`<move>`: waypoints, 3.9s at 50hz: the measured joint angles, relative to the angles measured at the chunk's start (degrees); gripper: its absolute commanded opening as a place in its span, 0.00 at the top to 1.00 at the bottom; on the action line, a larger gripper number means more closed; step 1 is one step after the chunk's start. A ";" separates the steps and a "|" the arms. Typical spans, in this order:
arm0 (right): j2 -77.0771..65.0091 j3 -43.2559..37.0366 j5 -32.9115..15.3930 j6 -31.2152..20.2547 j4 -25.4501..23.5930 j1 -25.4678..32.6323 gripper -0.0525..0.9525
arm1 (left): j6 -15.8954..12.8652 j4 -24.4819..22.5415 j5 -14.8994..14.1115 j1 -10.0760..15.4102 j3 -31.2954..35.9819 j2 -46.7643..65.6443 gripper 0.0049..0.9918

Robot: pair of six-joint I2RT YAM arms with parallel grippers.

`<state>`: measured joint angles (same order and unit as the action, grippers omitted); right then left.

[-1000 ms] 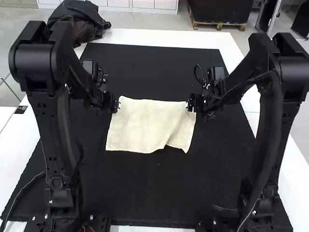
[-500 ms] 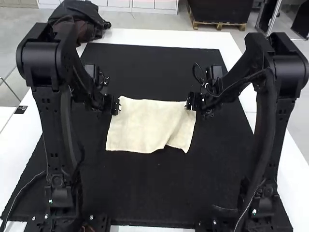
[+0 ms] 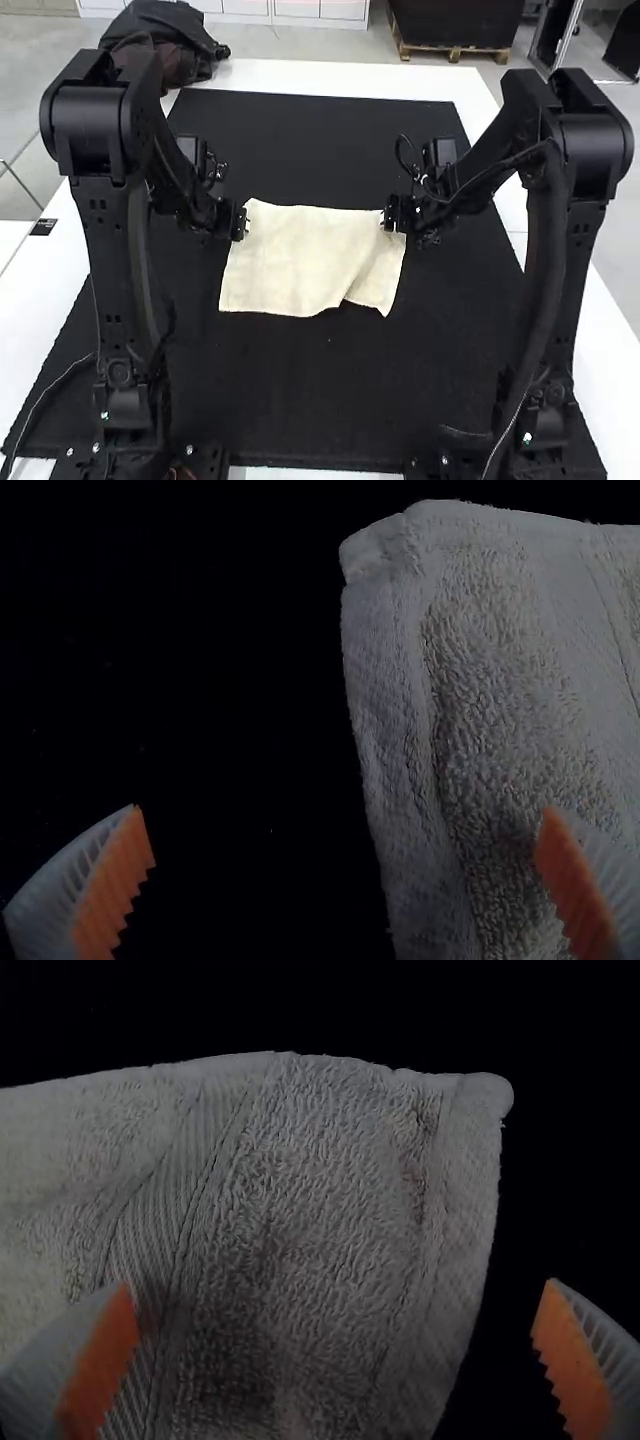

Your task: Fold the towel.

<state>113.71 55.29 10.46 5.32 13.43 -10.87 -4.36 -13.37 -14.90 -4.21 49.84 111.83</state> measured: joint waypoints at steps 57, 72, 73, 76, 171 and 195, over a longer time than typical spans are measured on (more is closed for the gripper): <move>-2.84 0.07 3.39 0.17 -0.33 -0.48 0.97 | -0.74 -3.17 -1.22 0.33 0.26 -2.56 0.98; -3.69 0.09 4.39 -0.11 -0.44 -0.46 0.97 | -0.72 -2.36 -1.25 0.33 0.26 -5.68 0.98; -3.69 0.07 4.42 -0.17 -0.44 -0.46 0.97 | -0.70 -2.36 -1.25 0.33 0.26 -5.84 0.98; -3.69 0.07 4.61 -0.57 -0.55 -0.24 0.97 | -0.70 -2.36 -1.31 0.31 0.26 -6.38 0.98; -15.80 -4.39 12.96 -8.15 -14.58 2.34 0.97 | -1.01 0.66 -6.34 -4.90 -7.50 -22.69 0.98; -19.76 -6.14 13.64 -9.68 -17.44 2.34 0.97 | -2.91 4.83 -6.58 -4.90 -10.54 -26.05 0.98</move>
<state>93.95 49.15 24.10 -4.36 -4.01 -8.54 -7.27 -8.54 -21.47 -9.10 39.31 85.78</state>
